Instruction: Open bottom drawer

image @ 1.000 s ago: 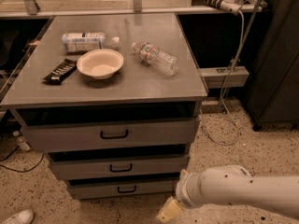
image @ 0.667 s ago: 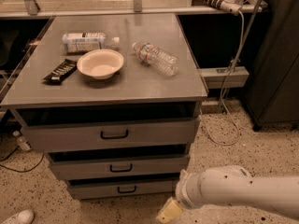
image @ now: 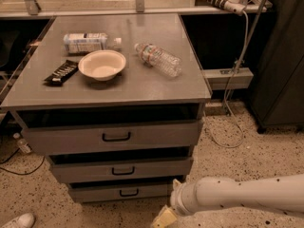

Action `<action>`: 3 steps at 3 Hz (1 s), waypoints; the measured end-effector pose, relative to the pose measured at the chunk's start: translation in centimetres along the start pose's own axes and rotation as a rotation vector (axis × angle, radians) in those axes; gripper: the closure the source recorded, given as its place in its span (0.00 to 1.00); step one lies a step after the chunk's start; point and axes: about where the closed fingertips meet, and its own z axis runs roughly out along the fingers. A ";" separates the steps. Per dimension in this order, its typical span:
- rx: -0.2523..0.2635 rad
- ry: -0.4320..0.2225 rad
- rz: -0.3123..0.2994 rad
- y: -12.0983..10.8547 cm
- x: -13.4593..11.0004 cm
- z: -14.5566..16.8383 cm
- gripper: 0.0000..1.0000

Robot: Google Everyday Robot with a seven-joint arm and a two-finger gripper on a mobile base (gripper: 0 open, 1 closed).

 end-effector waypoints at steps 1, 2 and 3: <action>-0.056 -0.032 0.017 -0.1 1.0 5.1 0.00; -0.056 -0.032 0.017 -0.1 1.0 5.1 0.00; -0.095 -0.041 0.021 0.5 1.5 7.4 0.00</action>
Offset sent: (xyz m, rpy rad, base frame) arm 0.0099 0.0144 -0.0347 0.0431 0.0104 0.0139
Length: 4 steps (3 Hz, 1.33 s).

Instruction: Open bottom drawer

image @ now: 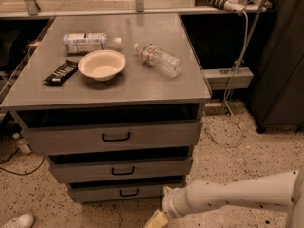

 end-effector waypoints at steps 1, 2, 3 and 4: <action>-0.024 -0.002 0.044 -0.9 1.6 4.5 0.00; -0.037 -0.006 0.080 -2.0 3.0 8.5 0.00; -0.037 -0.006 0.079 -2.0 3.0 8.5 0.00; -0.003 -0.020 0.076 -3.2 2.8 10.1 0.00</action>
Offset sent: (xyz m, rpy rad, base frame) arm 0.0304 0.0264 -0.1283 0.0419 0.0828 -0.0627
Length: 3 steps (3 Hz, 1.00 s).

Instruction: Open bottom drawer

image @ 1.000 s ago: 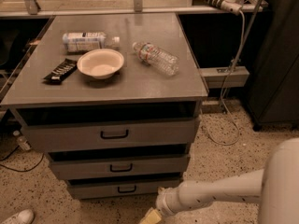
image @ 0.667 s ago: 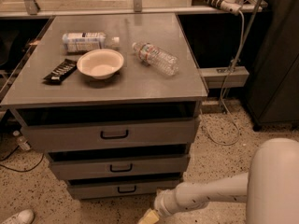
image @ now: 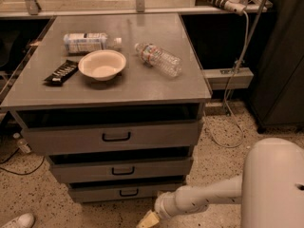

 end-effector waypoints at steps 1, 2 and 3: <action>0.020 -0.032 -0.001 -2.0 -0.7 2.0 0.00; 0.039 -0.054 -0.002 -4.0 -1.4 3.2 0.00; 0.056 -0.062 -0.018 -5.6 -2.1 4.1 0.00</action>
Offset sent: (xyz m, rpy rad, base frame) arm 0.0739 0.0071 -0.0371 0.0321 -0.0839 -0.0555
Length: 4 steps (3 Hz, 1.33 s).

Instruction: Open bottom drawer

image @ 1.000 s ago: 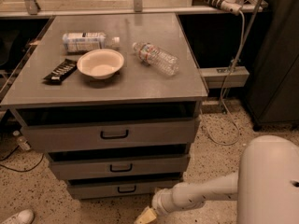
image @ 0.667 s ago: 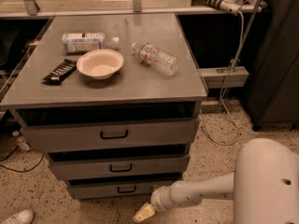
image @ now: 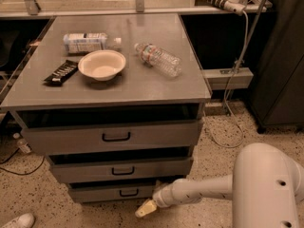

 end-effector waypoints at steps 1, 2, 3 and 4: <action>0.010 -0.002 -0.015 -1.1 -0.4 0.6 0.00; 0.015 -0.004 -0.028 -1.9 -0.6 1.0 0.00; 0.018 -0.008 -0.037 -2.4 -0.8 1.4 0.00; 0.014 -0.003 -0.051 -2.9 -0.7 2.0 0.00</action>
Offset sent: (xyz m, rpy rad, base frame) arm 0.0329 -0.0031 -0.0094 -0.0182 -0.0459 0.0141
